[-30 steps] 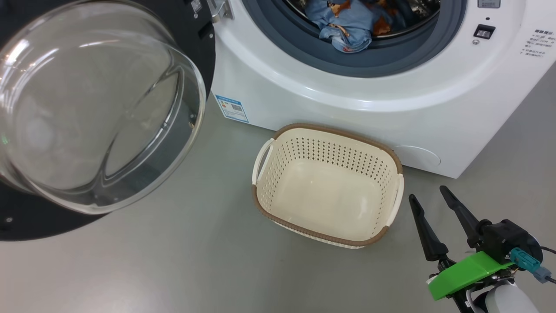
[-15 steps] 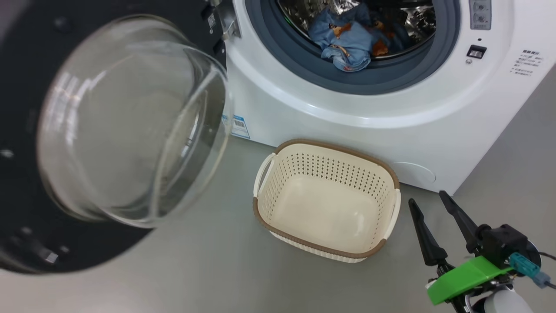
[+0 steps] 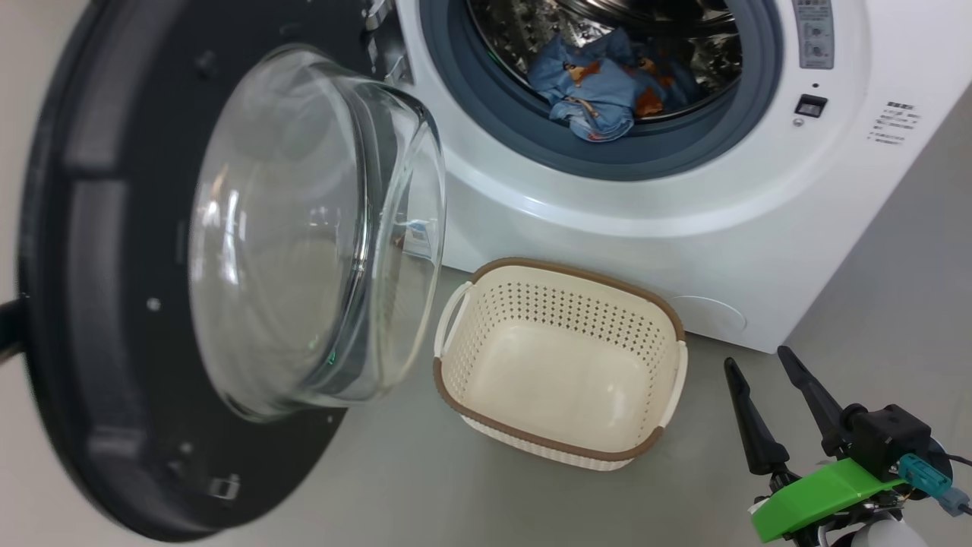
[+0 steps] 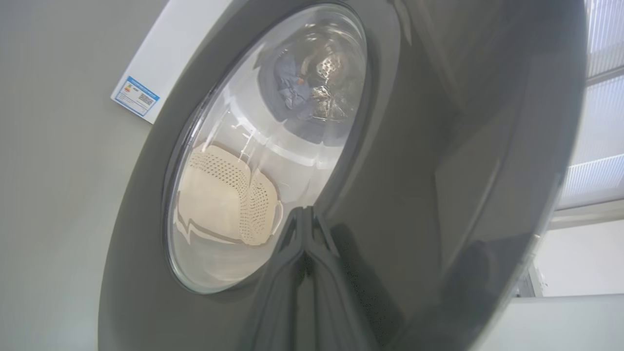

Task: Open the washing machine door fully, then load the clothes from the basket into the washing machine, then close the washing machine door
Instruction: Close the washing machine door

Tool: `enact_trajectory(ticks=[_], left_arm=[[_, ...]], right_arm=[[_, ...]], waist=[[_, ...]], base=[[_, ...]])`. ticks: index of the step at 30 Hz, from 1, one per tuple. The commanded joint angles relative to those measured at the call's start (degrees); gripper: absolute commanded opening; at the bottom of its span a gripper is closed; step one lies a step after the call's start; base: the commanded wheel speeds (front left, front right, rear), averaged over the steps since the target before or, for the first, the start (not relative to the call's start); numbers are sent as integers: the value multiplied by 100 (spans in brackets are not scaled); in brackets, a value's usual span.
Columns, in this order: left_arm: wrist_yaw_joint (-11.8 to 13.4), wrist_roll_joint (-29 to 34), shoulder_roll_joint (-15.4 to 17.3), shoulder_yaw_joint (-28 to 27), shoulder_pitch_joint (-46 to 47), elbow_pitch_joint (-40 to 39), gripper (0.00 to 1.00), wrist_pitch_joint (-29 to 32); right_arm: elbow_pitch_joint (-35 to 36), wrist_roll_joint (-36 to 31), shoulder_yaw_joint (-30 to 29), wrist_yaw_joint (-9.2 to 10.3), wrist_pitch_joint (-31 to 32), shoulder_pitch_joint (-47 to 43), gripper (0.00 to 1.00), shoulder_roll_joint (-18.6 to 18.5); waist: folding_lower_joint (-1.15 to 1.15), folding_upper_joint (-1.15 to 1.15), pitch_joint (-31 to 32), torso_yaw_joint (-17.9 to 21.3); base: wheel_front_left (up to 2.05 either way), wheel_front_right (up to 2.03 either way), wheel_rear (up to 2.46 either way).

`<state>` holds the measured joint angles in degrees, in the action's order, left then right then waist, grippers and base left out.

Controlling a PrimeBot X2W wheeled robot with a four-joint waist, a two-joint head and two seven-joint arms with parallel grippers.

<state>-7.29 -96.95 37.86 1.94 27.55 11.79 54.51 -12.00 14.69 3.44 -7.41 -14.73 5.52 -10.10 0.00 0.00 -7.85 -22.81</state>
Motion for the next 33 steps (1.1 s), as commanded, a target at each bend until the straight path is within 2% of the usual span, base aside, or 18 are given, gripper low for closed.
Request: enact_trajectory(ticks=[1, 9, 15, 21, 33], left_arm=[[-20, -99, 224, -272, 96, -309, 0, 115], [-20, -218, -325, -258, 123, -1136, 0, 463], [-20, 13, -757, 47, 338, -1497, 0, 640], [-20, 339, -1167, 255, 710, -1423, 0, 525], [-20, 906, -1519, 318, 1314, -989, 0, -43]], right_arm=[[153, 3, 120, -8, -27, -42, 100, 13], [204, -10, 34, -8, -27, -19, 100, 109], [233, -20, -50, -8, -27, 27, 100, 181], [274, -43, -118, -8, -27, 79, 100, 281], [327, -40, -180, -8, -27, 227, 100, 479]], waist=[[0, 0, 21, 66], [0, 0, -32, 449], [0, 0, -141, 824], [0, 0, -239, 1274], [0, 0, -482, 2207]], base=[[0, 0, 0], [0, 0, 0], [0, 0, 0], [0, 0, 0], [0, 0, 0]])
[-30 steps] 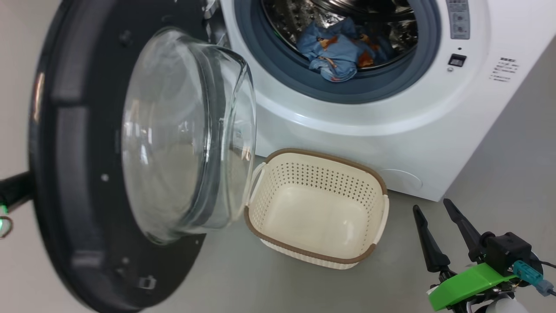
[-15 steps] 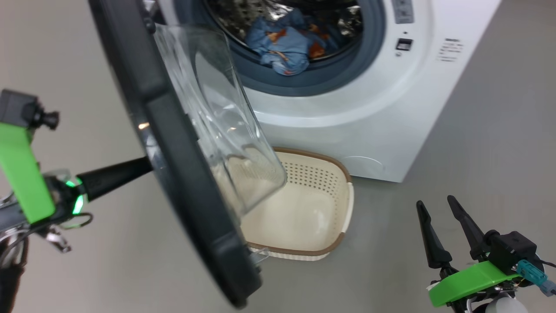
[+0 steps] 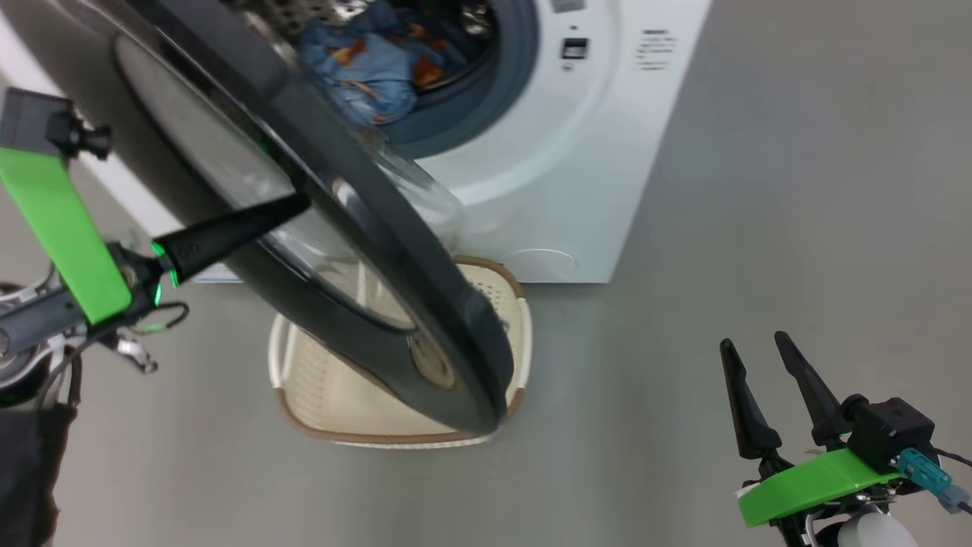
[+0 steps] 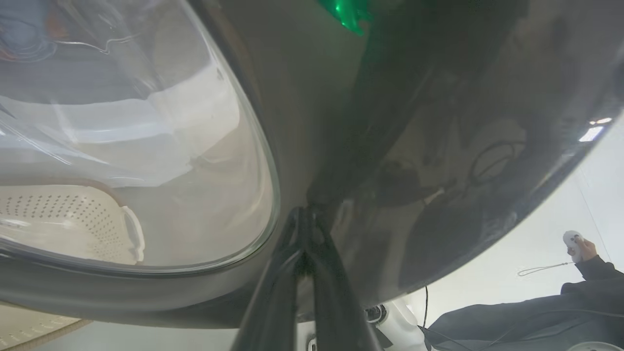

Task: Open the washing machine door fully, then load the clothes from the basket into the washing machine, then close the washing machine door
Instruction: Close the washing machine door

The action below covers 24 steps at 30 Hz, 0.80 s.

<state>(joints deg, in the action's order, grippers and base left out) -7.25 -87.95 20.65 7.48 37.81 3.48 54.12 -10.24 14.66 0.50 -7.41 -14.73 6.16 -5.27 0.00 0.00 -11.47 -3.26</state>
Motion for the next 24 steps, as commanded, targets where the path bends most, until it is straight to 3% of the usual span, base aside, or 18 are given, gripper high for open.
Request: enact_trajectory(ticks=[1, 9, 24], left_arm=[[-24, 35, 186, -244, 323, -121, 0, -66], [-24, 209, 187, -179, 437, 74, 0, -385], [-24, 276, 388, -169, -243, -153, 0, -937]], right_arm=[[154, -34, 109, -8, -27, 171, 100, 9], [156, -29, 41, -8, -27, 138, 100, 46], [110, -40, 36, -8, -27, 0, 100, -4]], waist=[[0, 0, -135, 317], [0, 0, -116, 482], [0, 0, 210, 113]], base=[[0, 0, 0], [0, 0, 0], [0, 0, 0]])
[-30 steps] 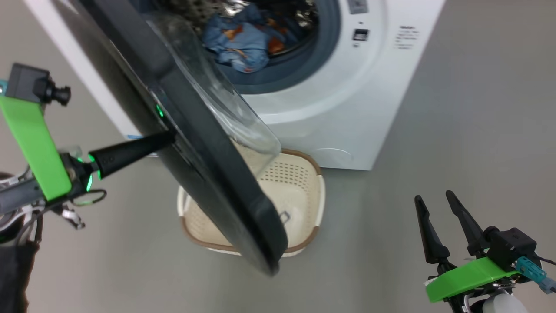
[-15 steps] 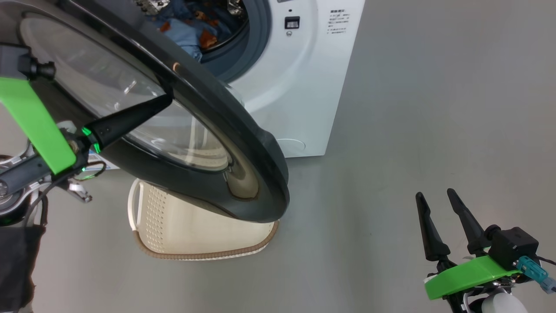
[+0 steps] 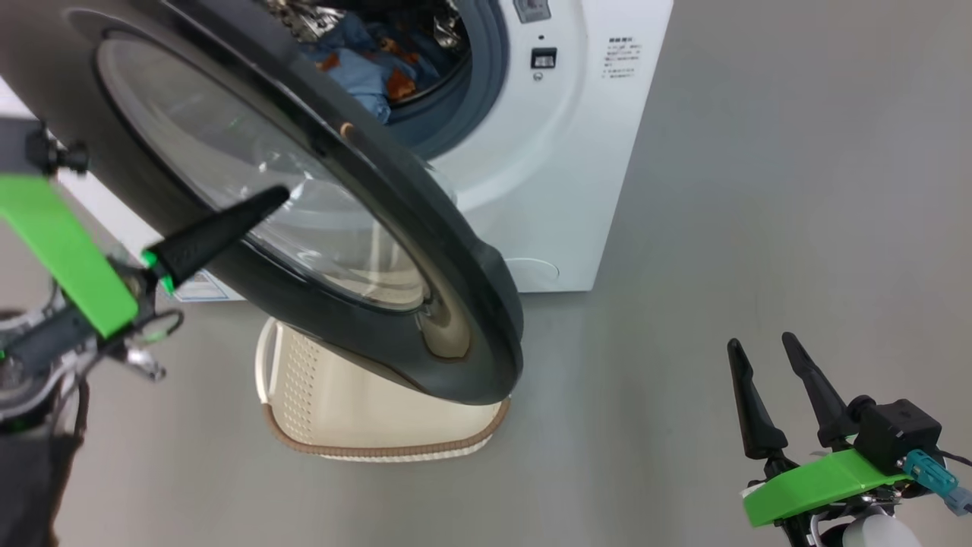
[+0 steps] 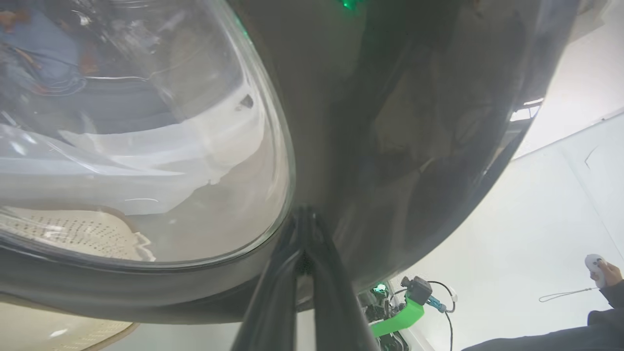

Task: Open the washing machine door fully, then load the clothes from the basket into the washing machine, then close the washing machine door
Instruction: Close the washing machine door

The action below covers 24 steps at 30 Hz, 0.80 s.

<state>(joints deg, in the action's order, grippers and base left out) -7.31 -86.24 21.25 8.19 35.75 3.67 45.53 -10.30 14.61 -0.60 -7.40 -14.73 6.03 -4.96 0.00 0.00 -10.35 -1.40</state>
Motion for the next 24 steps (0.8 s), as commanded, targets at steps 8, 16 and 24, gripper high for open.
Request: enact_trajectory(ticks=[8, 16, 24], left_arm=[[-18, 258, 661, -312, -1191, -381, 96, -714], [-18, 424, 889, -293, -1886, -391, 100, -1455], [-18, 790, 1018, -15, -2643, -118, 100, -2869]], right_arm=[[111, -5, 137, -9, -27, -183, 100, -71], [104, 1, 129, -9, -27, -257, 100, -130], [96, 15, 90, -9, -27, -302, 100, -151]], waist=[[0, 0, 338, -197], [0, 0, 396, -252], [0, 0, 436, -93]], base=[[0, 0, 0], [0, 0, 0], [0, 0, 0]])
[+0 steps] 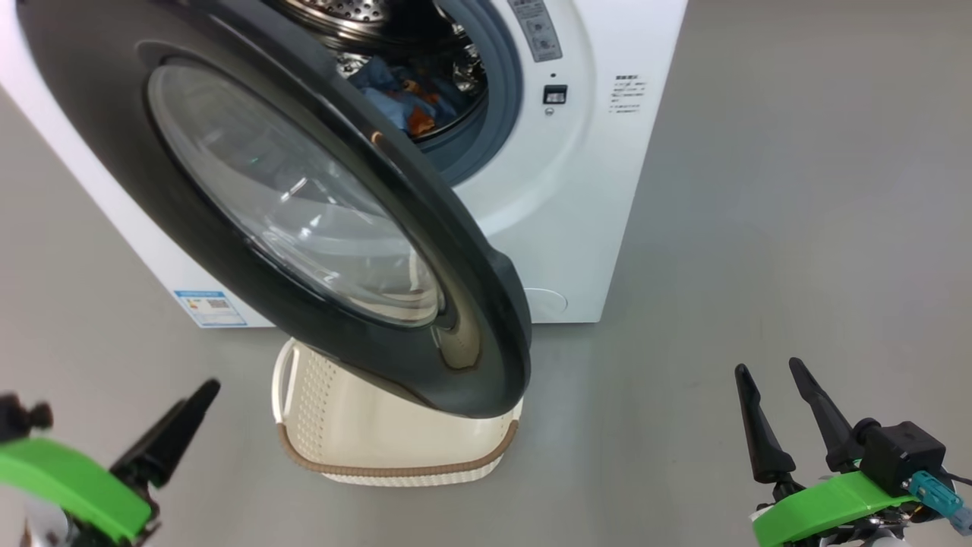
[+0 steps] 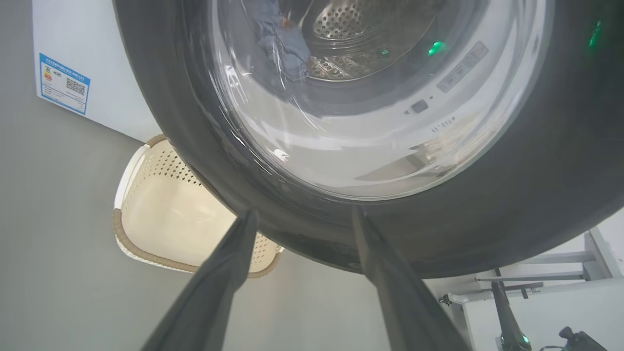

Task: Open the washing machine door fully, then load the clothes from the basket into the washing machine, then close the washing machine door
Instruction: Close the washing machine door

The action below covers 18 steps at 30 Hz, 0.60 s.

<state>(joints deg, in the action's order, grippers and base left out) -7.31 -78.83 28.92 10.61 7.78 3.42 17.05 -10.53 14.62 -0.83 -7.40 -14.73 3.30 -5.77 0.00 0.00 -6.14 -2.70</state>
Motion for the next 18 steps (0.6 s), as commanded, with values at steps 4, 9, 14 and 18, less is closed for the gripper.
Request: enact_trajectory(ticks=[4, 9, 14, 18], left_arm=[[-18, 157, 310, -17, -174, 81, 100, -669], [-18, 293, 376, 389, -445, 365, 100, -1471], [-18, 577, 462, 817, -566, 751, 100, -2361], [-18, 849, 404, 1079, -537, 1201, 100, -2982]], right_arm=[[124, 9, 72, -9, -27, -85, 100, -66], [113, 11, 35, -9, -27, -151, 100, -78], [108, 20, -5, -9, -27, -209, 100, -99], [108, 23, -55, -9, -27, -236, 100, -110]], waist=[[0, 0, 37, 152], [0, 0, 73, 309], [0, 0, 107, 458], [0, 0, 125, 581]], base=[[0, 0, 0], [0, 0, 0], [0, 0, 0], [0, 0, 0]])
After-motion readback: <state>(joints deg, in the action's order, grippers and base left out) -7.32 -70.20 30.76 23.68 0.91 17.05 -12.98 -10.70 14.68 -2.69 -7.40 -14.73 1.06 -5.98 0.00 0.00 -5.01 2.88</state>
